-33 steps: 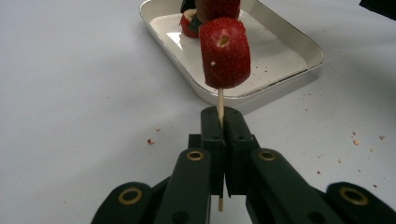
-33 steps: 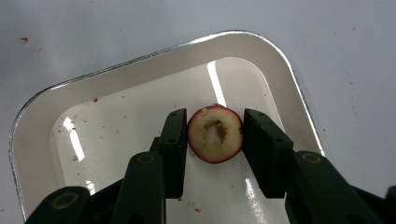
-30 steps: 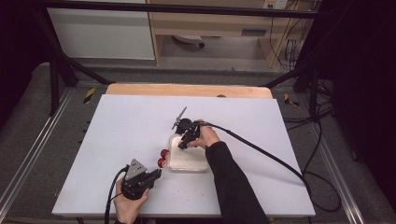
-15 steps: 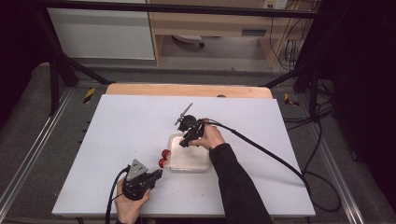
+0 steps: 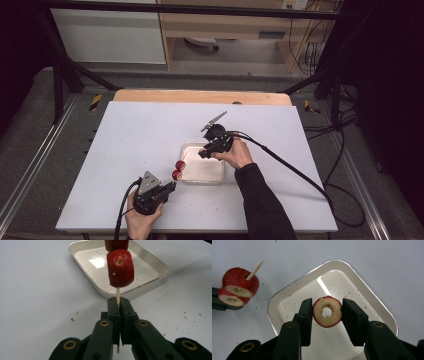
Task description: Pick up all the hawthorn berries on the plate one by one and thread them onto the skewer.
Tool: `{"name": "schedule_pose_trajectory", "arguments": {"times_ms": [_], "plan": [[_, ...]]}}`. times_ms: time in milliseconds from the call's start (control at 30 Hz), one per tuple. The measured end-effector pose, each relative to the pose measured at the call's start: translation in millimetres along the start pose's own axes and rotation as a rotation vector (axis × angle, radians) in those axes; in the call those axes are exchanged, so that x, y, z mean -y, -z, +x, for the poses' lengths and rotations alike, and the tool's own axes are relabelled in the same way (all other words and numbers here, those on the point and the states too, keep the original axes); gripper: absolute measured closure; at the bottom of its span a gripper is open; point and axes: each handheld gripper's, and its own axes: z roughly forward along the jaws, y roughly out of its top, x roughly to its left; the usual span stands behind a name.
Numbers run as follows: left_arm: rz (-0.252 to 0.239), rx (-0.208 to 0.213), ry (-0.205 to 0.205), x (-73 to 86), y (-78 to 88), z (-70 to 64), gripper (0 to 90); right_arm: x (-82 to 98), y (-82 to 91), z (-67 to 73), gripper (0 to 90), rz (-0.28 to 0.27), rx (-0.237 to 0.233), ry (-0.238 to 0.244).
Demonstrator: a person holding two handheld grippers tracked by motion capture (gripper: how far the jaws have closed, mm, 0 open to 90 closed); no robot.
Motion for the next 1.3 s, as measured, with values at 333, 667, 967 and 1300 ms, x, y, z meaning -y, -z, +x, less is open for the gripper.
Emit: {"name": "schedule_pose_trajectory", "arguments": {"times_ms": [333,667,967,1300], "plan": [[-0.004,0.010,-0.003,-0.5,-2.5,-7.0,88.2,25.9,15.0,1.2,62.0,-0.179,-0.035,-0.148],[-0.006,0.020,0.003,-0.9,-8.9,-15.1,88.2,53.3,17.4,1.0,62.0,-0.357,-0.058,-0.269],[-0.017,0.028,0.026,-1.9,-15.1,-25.0,88.1,74.8,17.5,2.4,62.0,-0.486,-0.071,-0.345],[-0.028,0.037,0.043,-3.2,-22.4,-40.4,88.2,89.5,14.2,6.4,62.0,-0.631,-0.081,-0.431]]}}
